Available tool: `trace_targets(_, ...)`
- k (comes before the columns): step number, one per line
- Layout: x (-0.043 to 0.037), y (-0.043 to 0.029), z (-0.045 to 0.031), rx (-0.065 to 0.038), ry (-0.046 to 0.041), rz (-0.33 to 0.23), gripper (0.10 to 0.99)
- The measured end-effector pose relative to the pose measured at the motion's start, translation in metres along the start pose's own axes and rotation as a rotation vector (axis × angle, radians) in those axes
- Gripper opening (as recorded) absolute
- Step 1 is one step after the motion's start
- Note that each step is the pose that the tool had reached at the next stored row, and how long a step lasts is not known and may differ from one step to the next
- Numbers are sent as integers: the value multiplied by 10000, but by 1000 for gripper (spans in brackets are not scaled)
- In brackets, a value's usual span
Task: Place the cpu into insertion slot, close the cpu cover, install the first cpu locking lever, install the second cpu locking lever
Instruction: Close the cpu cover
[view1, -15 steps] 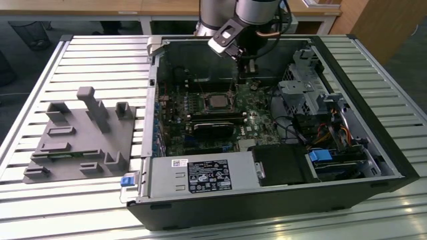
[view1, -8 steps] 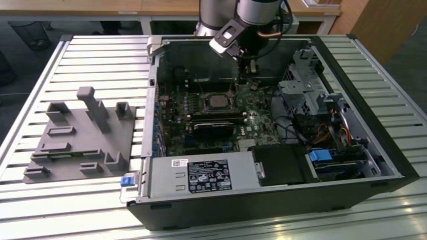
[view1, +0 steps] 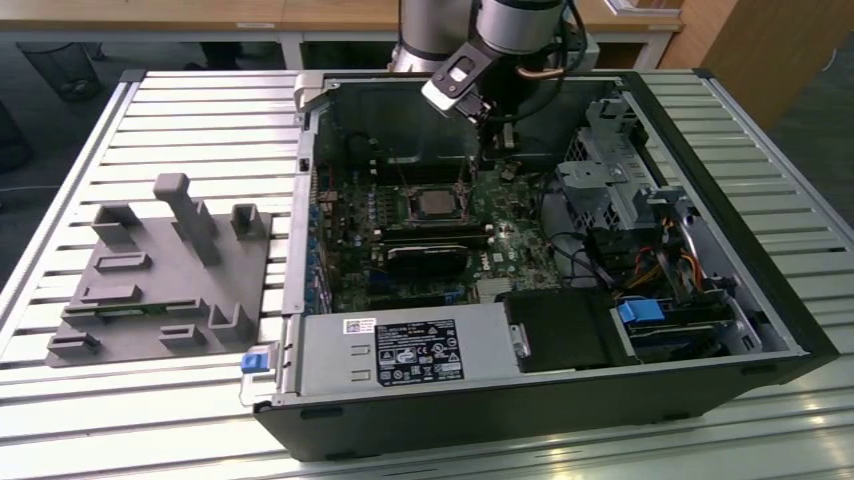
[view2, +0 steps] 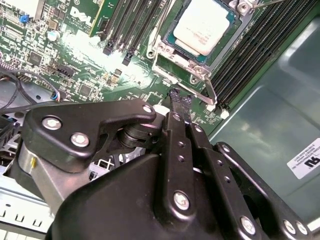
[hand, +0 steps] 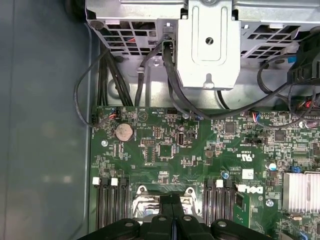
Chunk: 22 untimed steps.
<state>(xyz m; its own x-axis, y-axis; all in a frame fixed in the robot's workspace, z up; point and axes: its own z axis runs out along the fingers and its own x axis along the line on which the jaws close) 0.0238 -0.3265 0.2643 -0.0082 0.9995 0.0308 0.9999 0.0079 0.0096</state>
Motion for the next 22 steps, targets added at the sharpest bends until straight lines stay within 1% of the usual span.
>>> trace_targets(7, 0, 6, 79, 0, 1, 0, 106)
trace_targets(22, -2, -54, 155, 0, 0, 0, 106)
